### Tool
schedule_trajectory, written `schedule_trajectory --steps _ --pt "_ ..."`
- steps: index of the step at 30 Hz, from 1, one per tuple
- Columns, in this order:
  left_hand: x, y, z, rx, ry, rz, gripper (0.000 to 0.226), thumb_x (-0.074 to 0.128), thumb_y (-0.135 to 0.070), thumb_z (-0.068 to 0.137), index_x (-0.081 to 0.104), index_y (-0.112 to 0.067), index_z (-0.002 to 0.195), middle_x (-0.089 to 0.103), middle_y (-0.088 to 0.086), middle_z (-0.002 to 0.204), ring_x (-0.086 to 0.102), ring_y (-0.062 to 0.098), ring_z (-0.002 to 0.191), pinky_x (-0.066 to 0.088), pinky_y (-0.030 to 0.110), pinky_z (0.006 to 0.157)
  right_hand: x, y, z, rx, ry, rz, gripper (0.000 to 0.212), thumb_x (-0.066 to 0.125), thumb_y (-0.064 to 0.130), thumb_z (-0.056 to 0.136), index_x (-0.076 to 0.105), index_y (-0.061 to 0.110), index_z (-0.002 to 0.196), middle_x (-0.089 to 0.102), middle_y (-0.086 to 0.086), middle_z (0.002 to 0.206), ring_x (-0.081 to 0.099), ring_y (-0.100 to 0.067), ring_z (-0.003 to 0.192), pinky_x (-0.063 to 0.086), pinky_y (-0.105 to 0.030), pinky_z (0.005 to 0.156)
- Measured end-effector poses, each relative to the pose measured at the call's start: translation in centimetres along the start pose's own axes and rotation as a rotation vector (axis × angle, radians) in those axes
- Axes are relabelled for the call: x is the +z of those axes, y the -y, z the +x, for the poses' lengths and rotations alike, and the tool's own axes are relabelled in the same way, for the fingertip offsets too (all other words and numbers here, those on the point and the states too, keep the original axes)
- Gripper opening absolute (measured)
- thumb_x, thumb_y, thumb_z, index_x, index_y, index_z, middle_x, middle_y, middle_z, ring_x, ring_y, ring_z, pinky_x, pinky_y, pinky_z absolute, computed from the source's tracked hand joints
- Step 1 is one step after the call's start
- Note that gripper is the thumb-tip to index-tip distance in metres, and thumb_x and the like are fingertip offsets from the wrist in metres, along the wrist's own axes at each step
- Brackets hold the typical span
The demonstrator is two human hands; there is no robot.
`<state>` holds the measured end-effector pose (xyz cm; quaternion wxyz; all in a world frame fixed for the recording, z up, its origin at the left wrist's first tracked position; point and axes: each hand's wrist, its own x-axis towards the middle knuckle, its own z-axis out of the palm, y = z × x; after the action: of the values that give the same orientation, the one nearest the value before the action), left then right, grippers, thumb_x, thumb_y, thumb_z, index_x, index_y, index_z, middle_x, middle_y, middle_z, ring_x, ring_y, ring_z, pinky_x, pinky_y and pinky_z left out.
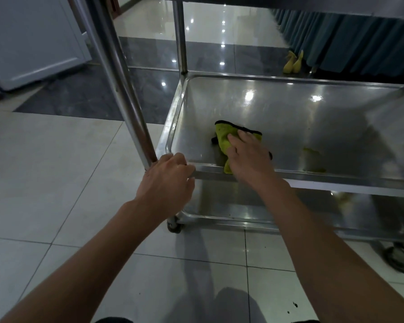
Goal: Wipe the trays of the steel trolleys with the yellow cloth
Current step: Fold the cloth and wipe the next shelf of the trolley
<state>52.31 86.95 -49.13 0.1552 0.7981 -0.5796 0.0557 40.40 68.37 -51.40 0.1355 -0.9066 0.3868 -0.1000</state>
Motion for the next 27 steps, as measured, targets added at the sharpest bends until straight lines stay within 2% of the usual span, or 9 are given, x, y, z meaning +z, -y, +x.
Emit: schedule_trajectory --steps 2,4,7,10,14,20,23,25,27 --pt "-0.1 0.1 0.3 0.001 0.032 0.005 0.027 0.048 -0.029 0.099 0.072 -0.020 0.106 0.060 -0.004 0.101 0.050 0.008 0.079 0.025 0.013 0.058 0.4 1.2 0.3 -0.018 0.019 0.030 0.051 0.021 0.035 0.104 0.037 0.024 0.151 0.022 -0.007 0.165 0.017 -0.027 0.151 0.017 -0.047 0.120" --pt "-0.2 0.1 0.6 0.001 0.069 0.027 0.028 0.044 -0.031 0.100 0.070 -0.021 0.102 0.054 -0.006 0.095 0.040 0.005 0.071 0.014 0.013 0.053 0.9 2.7 0.8 -0.048 0.047 0.062 0.050 0.021 0.035 0.105 0.037 0.025 0.152 0.020 -0.006 0.165 0.015 -0.026 0.152 0.015 -0.047 0.121" --pt "0.0 0.4 0.7 0.000 0.070 0.046 0.027 0.045 -0.030 0.099 0.070 -0.022 0.105 0.056 -0.007 0.097 0.040 0.006 0.070 0.019 0.019 0.053 1.7 5.2 2.3 -0.121 0.091 0.056 0.046 0.028 0.031 0.104 0.042 0.024 0.148 0.023 -0.005 0.164 0.018 -0.026 0.151 0.017 -0.047 0.121" --pt "0.4 0.9 0.5 -0.009 0.050 0.040 0.027 0.048 -0.029 0.097 0.072 -0.024 0.108 0.061 -0.007 0.107 0.051 0.009 0.076 0.028 0.019 0.059 2.2 7.6 4.1 -0.269 0.118 -0.014 0.042 0.041 0.024 0.101 0.050 0.017 0.142 0.036 -0.012 0.156 0.029 -0.031 0.145 0.025 -0.045 0.115" --pt "0.7 1.1 0.2 -0.036 0.054 0.024 0.025 0.050 -0.029 0.097 0.073 -0.026 0.107 0.060 -0.008 0.109 0.058 0.010 0.079 0.036 0.020 0.063 2.1 8.3 5.9 -0.359 0.195 0.013 0.043 0.043 0.022 0.101 0.052 0.020 0.143 0.041 -0.011 0.152 0.036 -0.033 0.140 0.031 -0.045 0.110" --pt "0.9 0.5 0.3 -0.081 0.038 0.078 0.025 0.050 -0.035 0.095 0.072 -0.025 0.100 0.059 -0.007 0.108 0.064 0.017 0.081 0.042 0.026 0.061 2.1 7.1 4.6 -0.248 0.150 0.226 0.052 0.034 0.026 0.094 0.051 0.027 0.143 0.037 -0.001 0.157 0.030 -0.024 0.144 0.023 -0.045 0.116" --pt "0.5 0.1 0.9 -0.126 0.032 0.040 0.024 0.050 -0.036 0.096 0.072 -0.025 0.094 0.061 -0.006 0.100 0.065 0.018 0.080 0.050 0.031 0.064 2.0 5.7 3.5 -0.206 0.070 0.199 0.046 0.037 0.023 0.101 0.049 0.021 0.145 0.036 -0.005 0.158 0.028 -0.024 0.145 0.019 -0.038 0.117" --pt "0.3 -0.3 1.7 -0.169 0.036 0.052 0.028 0.045 -0.035 0.098 0.067 -0.026 0.082 0.058 -0.007 0.089 0.063 0.018 0.076 0.049 0.031 0.062 1.7 4.7 2.9 -0.195 0.024 0.170 0.042 0.037 0.022 0.102 0.052 0.016 0.141 0.040 -0.008 0.154 0.032 -0.026 0.142 0.021 -0.034 0.115" --pt "0.2 -1.0 2.6 -0.187 0.056 0.094 0.030 0.043 -0.037 0.097 0.060 -0.024 0.077 0.052 -0.007 0.082 0.060 0.018 0.077 0.047 0.032 0.063 1.2 3.5 2.4 -0.159 0.014 0.157 0.042 0.036 0.023 0.102 0.051 0.017 0.141 0.040 -0.008 0.154 0.032 -0.027 0.142 0.022 -0.036 0.115"
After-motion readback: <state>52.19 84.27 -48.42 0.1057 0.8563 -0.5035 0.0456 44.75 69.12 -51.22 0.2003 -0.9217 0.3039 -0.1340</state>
